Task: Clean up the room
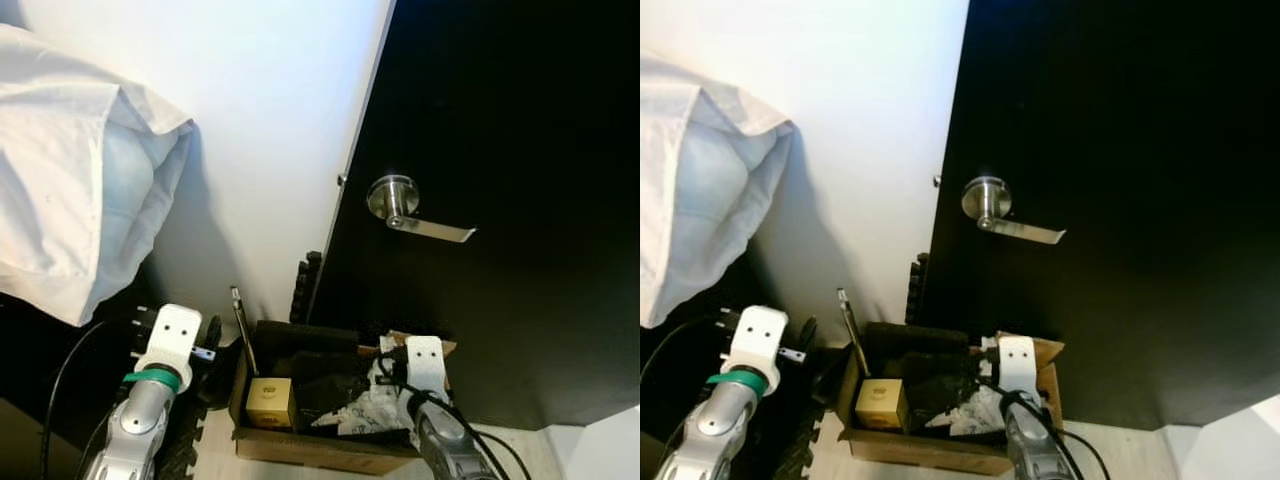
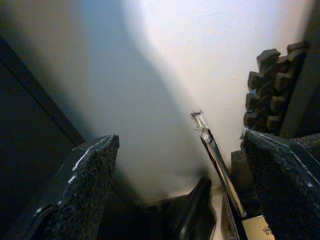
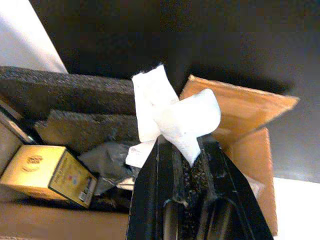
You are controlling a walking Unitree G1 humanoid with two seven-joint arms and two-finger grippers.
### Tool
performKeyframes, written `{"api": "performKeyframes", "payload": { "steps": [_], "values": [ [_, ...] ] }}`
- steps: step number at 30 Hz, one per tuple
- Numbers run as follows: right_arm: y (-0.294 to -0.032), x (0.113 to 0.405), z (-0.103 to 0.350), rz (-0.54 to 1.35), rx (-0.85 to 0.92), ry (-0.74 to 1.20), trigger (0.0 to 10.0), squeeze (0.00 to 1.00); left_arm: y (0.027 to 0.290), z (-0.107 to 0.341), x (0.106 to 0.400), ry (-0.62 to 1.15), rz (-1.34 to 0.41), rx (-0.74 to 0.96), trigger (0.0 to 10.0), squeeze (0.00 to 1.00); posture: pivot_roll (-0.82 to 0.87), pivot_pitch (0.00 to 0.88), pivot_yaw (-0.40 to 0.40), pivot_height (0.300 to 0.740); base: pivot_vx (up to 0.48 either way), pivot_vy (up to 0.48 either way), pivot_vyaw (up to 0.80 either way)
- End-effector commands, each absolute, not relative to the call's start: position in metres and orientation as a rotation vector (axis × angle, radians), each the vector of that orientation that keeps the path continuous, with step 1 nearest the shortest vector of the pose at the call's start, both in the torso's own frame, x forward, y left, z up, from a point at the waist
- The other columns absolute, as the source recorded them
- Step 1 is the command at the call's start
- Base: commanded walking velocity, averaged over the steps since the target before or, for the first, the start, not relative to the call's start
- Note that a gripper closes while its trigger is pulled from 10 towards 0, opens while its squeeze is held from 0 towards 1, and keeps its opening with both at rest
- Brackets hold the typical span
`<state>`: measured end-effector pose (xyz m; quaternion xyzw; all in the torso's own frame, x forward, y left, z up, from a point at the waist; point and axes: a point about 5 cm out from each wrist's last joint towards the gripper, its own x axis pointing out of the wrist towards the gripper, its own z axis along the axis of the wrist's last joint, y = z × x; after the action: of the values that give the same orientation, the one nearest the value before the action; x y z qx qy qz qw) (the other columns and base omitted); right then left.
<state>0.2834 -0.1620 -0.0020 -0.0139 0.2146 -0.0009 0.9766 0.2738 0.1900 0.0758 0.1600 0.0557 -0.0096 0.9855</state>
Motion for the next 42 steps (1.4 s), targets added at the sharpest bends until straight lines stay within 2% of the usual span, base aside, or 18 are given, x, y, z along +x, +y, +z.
{"api": "performKeyframes", "payload": {
  "steps": [1,4,5,10,11,23,24,26,27,29,30,31,40,41,42],
  "values": [
    [-0.165,0.28,-0.01,-0.013,-0.043,0.487,10.0,0.0,0.189,0.072,0.267,0.131,-0.04,0.341,10.0,0.0,0.07,0.089,-0.026,0.74,0.0,0.0,0.0],
    [-0.166,0.281,-0.01,-0.013,-0.048,0.494,10.0,0.0,0.19,0.073,0.265,0.131,-0.045,0.347,10.0,0.0,0.07,0.089,-0.026,0.74,0.0,0.0,0.0],
    [-0.169,0.284,-0.009,-0.019,-0.075,0.507,10.0,0.0,0.189,0.076,0.261,0.119,-0.067,0.359,10.0,0.0,0.09,0.135,-0.02,0.74,0.0,0.0,0.0],
    [-0.176,0.289,-0.006,-0.039,-0.108,0.511,10.0,0.0,0.188,0.082,0.254,0.101,-0.112,0.384,10.0,0.0,0.12,0.174,-0.012,0.74,0.0,0.0,0.0],
    [-0.18,0.295,0.0,-0.065,-0.111,0.497,10.0,0.0,0.189,0.087,0.25,0.093,-0.134,0.405,10.0,0.0,0.14,0.212,0.014,0.74,0.0,0.0,0.0],
    [-0.186,0.323,0.031,-0.155,-0.062,0.382,10.0,0.0,0.194,0.094,0.239,0.09,-0.154,0.411,10.0,0.0,0.15,0.239,0.056,0.74,0.0,0.0,0.0],
    [-0.187,0.327,0.036,-0.162,-0.05,0.362,10.0,0.61,0.193,0.093,0.239,0.092,-0.162,0.412,10.0,0.0,0.15,0.238,0.056,0.74,0.0,0.0,0.0],
    [-0.187,0.327,0.036,-0.162,-0.05,0.362,10.0,0.61,0.193,0.093,0.239,0.092,-0.162,0.412,10.0,0.0,0.15,0.238,0.056,0.74,0.0,0.0,0.0],
    [-0.186,0.329,0.038,-0.163,-0.044,0.35,10.0,1.0,0.192,0.094,0.239,0.093,-0.168,0.414,10.0,0.0,0.15,0.233,0.055,0.74,0.0,0.0,0.0],
    [-0.186,0.329,0.038,-0.163,-0.047,0.347,10.0,1.0,0.191,0.094,0.24,0.093,-0.17,0.415,10.0,0.0,0.15,0.23,0.053,0.74,0.0,0.0,0.0],
    [-0.186,0.328,0.038,-0.163,-0.055,0.348,10.0,0.3,0.19,0.095,0.241,0.091,-0.171,0.416,10.0,0.0,0.15,0.227,0.05,0.74,0.0,0.0,0.0],
    [-0.187,0.327,0.036,-0.165,-0.067,0.354,10.0,0.0,0.19,0.096,0.241,0.091,-0.171,0.416,10.0,0.0,0.15,0.227,0.05,0.74,0.0,0.0,0.0],
    [-0.189,0.325,0.034,-0.175,-0.097,0.359,10.0,0.0,0.191,0.097,0.242,0.096,-0.165,0.418,10.0,0.0,0.14,0.206,0.036,0.74,0.0,0.0,0.0],
    [-0.188,0.326,0.034,-0.161,-0.078,0.355,10.0,0.06,0.191,0.097,0.243,0.094,-0.163,0.417,10.0,0.0,0.14,0.201,0.032,0.74,0.0,0.0,0.0],
    [-0.188,0.326,0.034,-0.161,-0.078,0.355,10.0,0.06,0.191,0.097,0.243,0.094,-0.163,0.417,10.0,0.0,0.14,0.201,0.032,0.74,0.0,0.0,0.0]
  ]
}}
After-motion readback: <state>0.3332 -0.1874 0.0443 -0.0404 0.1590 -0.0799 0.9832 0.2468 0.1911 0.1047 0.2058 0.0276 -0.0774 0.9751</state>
